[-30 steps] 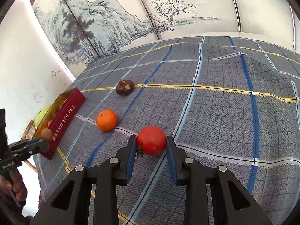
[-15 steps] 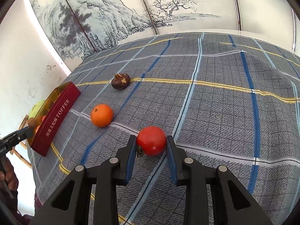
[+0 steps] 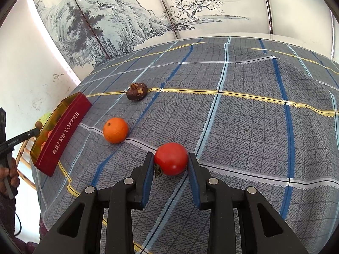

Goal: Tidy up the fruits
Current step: 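Close the left gripper on the brown fruits while the right gripper holds the tomato, then carry the two brown fruits into the gold tray and open the left gripper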

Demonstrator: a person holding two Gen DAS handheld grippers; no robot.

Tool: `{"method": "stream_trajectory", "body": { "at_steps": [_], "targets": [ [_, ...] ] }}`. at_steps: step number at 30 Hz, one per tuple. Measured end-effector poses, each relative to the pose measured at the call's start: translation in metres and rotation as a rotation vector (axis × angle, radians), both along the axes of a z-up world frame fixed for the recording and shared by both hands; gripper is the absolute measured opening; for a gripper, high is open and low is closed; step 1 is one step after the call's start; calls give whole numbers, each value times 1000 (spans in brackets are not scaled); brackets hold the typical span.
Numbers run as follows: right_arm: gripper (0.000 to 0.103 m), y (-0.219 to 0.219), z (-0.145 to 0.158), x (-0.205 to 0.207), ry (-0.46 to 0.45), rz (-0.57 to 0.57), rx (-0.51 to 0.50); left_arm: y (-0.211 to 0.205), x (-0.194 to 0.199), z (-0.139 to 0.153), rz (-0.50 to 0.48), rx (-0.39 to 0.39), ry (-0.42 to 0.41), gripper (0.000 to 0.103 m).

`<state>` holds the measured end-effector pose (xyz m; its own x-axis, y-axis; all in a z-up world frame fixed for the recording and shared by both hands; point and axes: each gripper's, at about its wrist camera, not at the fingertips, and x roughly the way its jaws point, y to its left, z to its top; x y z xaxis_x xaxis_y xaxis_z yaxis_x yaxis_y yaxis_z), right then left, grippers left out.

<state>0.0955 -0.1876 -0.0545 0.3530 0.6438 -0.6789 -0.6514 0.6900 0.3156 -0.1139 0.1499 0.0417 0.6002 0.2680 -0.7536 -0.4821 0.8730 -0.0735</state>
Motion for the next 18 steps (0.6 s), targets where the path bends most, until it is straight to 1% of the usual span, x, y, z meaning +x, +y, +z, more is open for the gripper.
{"method": "stream_trajectory", "body": {
  "at_steps": [12,18],
  "targets": [
    [33,0,-1,0,-2,0,-1,18,27,-10,14,59,41,20],
    [33,0,-1,0,-2,1,-2,27,36,-14,31,66,55,20]
  ]
}}
